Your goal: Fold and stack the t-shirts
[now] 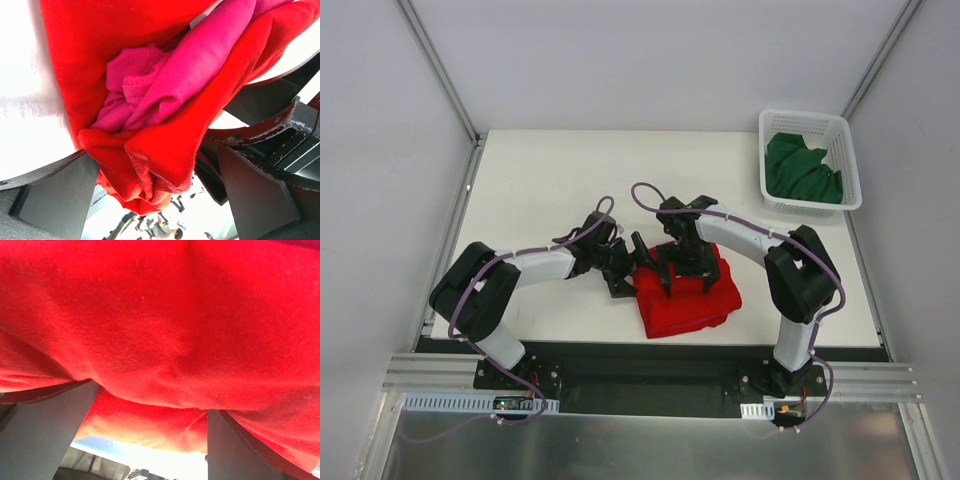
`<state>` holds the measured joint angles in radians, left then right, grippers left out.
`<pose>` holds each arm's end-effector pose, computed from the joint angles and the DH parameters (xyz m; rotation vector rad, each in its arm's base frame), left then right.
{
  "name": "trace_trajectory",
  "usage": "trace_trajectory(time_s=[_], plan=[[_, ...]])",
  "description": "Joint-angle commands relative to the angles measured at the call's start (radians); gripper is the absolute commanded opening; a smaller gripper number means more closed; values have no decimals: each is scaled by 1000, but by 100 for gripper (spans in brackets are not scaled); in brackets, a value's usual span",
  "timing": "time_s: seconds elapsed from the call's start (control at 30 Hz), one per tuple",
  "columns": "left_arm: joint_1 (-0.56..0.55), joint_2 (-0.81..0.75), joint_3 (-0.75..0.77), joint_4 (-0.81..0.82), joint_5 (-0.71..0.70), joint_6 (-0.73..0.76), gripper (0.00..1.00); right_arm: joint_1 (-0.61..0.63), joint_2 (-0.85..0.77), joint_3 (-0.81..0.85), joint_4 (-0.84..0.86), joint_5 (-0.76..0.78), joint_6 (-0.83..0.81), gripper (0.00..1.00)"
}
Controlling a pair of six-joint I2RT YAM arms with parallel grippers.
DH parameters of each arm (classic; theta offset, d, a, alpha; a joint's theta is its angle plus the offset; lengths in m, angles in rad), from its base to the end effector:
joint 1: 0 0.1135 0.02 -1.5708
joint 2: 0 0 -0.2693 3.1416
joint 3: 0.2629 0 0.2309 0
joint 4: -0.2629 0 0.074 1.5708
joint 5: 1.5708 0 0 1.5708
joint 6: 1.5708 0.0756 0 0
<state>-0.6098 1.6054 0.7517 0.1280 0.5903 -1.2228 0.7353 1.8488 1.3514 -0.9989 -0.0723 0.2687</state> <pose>0.2410 -0.2197 0.1632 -0.4615 2.6785 -1.4590 0.2408 0.2252 0.1698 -0.7224 3.0221 0.1542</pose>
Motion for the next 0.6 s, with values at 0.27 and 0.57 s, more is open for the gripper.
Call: trace_trajectory(time_s=[0.27, 0.57], plan=[[-1, -59, 90, 2, -165, 40, 99, 65, 30, -8, -35, -133, -52, 96], [2, -70, -34, 280, -80, -61, 99, 72, 0, -35, 22, -156, -20, 96]])
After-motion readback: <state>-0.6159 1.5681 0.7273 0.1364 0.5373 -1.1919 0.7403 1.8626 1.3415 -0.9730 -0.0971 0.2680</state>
